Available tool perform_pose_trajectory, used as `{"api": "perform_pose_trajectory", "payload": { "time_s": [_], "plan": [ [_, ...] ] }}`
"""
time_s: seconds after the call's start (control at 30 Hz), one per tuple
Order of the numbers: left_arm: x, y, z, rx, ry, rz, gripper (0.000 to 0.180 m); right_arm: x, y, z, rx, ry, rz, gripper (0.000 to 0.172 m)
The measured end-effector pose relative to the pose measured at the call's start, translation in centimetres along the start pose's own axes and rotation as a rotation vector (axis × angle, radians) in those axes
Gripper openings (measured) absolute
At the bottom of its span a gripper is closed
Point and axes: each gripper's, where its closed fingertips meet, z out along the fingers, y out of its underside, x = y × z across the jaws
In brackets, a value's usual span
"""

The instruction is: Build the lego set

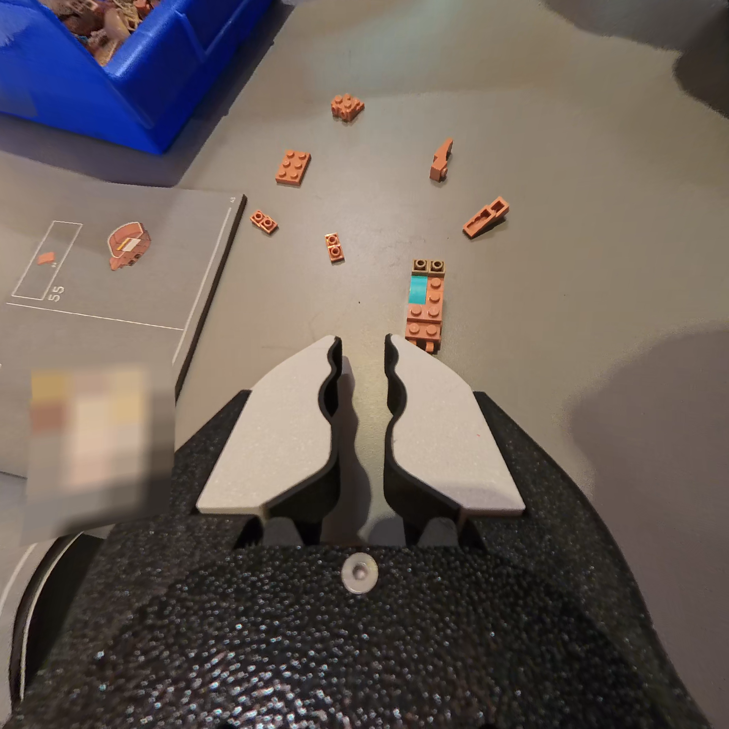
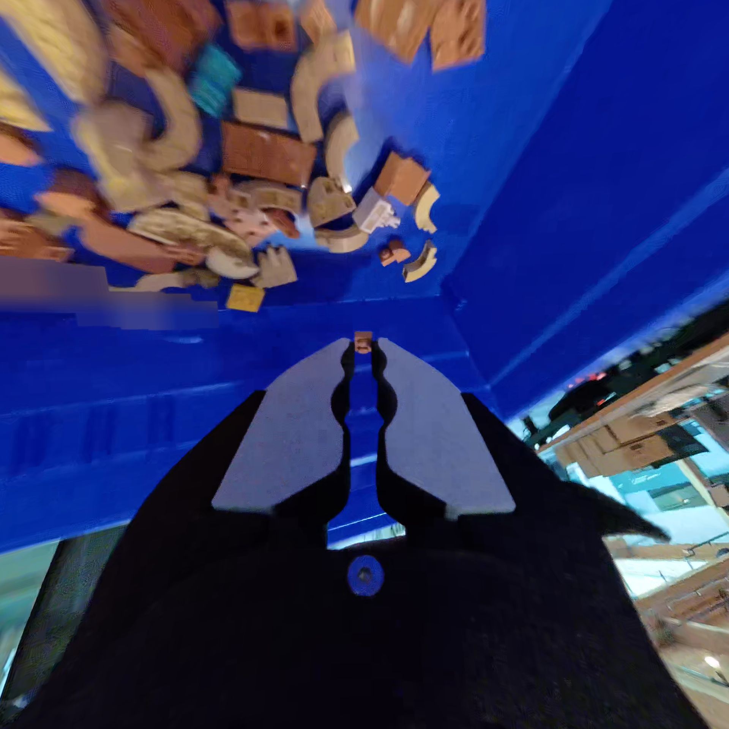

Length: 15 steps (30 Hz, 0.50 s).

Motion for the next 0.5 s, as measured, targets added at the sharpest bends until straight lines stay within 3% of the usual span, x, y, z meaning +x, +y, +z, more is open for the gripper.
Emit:
{"api": "perform_pose_trajectory", "payload": {
  "time_s": [0.1,0.23,0.37,0.5],
  "plan": [
    [-0.1,-0.1,-0.1,0.006,-0.006,-0.004,0.020,-4.0,-1.9,-6.6,0.262,0.113,0.003,0.008],
    [0.0,0.0,0.0,-0.001,0.003,0.000,0.020,-14.3,-5.8,-13.4,0.588,0.162,-0.144,0.008],
    [0.6,0.1,0.1,-0.007,0.034,0.024,0.021,-23.6,-10.6,-16.1,0.806,0.176,-0.302,0.008],
    [0.9,-0.1,-0.1,0.011,0.059,0.032,0.022,-28.0,-14.9,-16.9,0.963,0.152,-0.361,0.008]
  ]
}}
